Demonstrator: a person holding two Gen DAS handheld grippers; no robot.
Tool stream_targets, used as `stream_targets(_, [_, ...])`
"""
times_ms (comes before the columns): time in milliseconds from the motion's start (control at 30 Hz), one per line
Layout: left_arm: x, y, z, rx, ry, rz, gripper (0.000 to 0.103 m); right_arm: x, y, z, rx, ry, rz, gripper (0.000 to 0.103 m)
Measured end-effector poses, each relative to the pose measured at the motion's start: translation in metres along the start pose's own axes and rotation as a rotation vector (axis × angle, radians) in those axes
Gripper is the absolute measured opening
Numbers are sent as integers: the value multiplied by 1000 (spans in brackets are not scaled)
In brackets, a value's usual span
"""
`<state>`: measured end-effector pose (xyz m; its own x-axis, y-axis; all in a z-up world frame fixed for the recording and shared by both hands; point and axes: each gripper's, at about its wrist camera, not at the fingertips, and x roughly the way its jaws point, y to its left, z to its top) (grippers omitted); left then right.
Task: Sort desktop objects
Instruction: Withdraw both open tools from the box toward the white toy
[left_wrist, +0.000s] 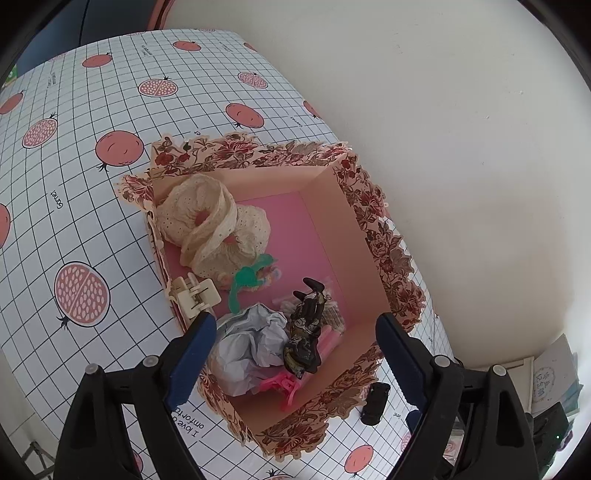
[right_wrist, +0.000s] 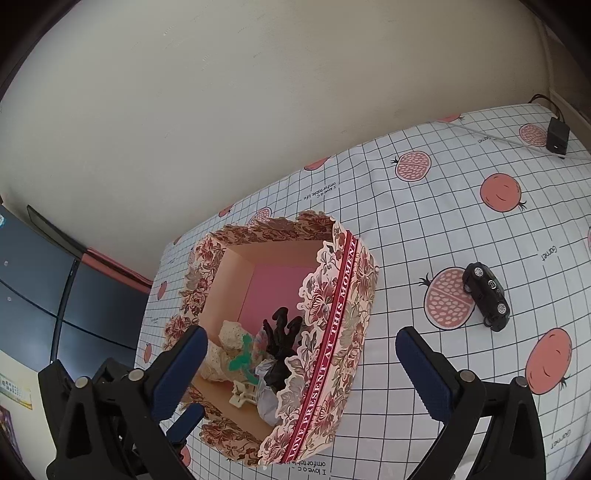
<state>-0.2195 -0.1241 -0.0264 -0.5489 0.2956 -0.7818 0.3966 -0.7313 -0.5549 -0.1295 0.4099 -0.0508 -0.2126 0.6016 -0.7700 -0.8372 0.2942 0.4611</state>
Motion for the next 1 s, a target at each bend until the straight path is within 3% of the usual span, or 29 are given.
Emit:
stream_targets(33, [0,-1,-1,4,-2,3,98,-1,-1,0,2,-1,0,103])
stream_targets(267, [-1,-2,-2,15,-18,20,103,-3,-4,2,-2,7,-5,103])
stream_targets(733, [-13,-18,-8,123,-73,80,103,-33,-23,13,11,-49,-49,103])
stream_targets(1000, [-32,-51,-20,271,-147,19,103,-61,-31,18,-12,-111,-89,103])
